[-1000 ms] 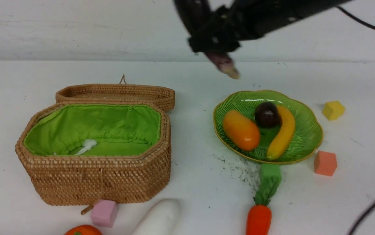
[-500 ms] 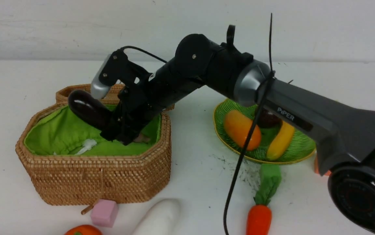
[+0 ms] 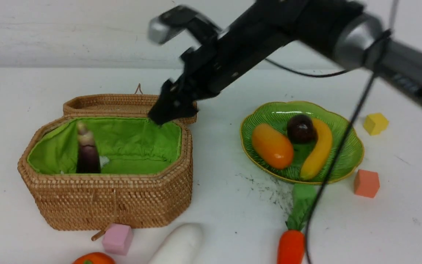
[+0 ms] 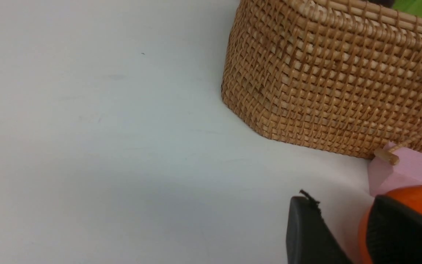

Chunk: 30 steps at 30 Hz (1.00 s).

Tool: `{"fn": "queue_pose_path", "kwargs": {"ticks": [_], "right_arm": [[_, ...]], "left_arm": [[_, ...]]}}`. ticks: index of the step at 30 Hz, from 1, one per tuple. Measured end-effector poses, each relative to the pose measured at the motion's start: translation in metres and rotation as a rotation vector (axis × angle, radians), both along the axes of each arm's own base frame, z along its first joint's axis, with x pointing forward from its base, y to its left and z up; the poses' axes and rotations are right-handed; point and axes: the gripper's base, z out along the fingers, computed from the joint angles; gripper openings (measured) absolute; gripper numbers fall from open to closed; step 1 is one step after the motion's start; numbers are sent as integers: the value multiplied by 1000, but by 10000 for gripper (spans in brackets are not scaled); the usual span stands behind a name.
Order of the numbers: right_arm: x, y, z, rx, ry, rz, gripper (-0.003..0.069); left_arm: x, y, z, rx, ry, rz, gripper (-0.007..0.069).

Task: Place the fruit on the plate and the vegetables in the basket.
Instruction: Use the right arm to grab a carrot and put it into the left basket

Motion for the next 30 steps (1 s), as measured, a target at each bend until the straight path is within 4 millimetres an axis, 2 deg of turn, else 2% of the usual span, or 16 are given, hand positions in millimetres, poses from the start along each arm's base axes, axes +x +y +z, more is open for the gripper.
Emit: {"fn": "queue_pose_path", "kwargs": {"ticks": [2,5,6,8,9,11,15,18,19,23,25,26,27,28,30], "right_arm": [[-14,-34,22,-3,25,-96,612],[-42,-91,31,-37,24,-358,584],[-45,-97,31,-40,27,-392,583],[-70,-120,22,-68,79,-572,581],[-70,-120,18,-76,89,-573,581],[-93,-129,-12,-120,261,-725,581],[-121,-120,-70,-223,508,-837,580],[-132,-100,-104,-323,556,-836,580],[-134,-97,-107,-336,554,-824,580],[-128,-71,-148,-434,542,-875,580],[-121,-64,-171,-475,524,-900,580],[-120,-64,-175,-490,521,-898,579],[-115,-62,-191,-526,513,-895,573],[-114,-61,-200,-558,508,-882,563],[-112,-59,-203,-583,494,-842,517]], "left_arm": [[0,0,0,0,0,0,239],[0,0,0,0,0,0,239],[0,0,0,0,0,0,239],[0,0,0,0,0,0,239],[0,0,0,0,0,0,239],[0,0,0,0,0,0,239],[0,0,0,0,1,0,239],[0,0,0,0,1,0,239],[0,0,0,0,1,0,239],[0,0,0,0,1,0,239],[0,0,0,0,1,0,239],[0,0,0,0,1,0,239],[0,0,0,0,1,0,239],[0,0,0,0,1,0,239],[0,0,0,0,1,0,239]]}}
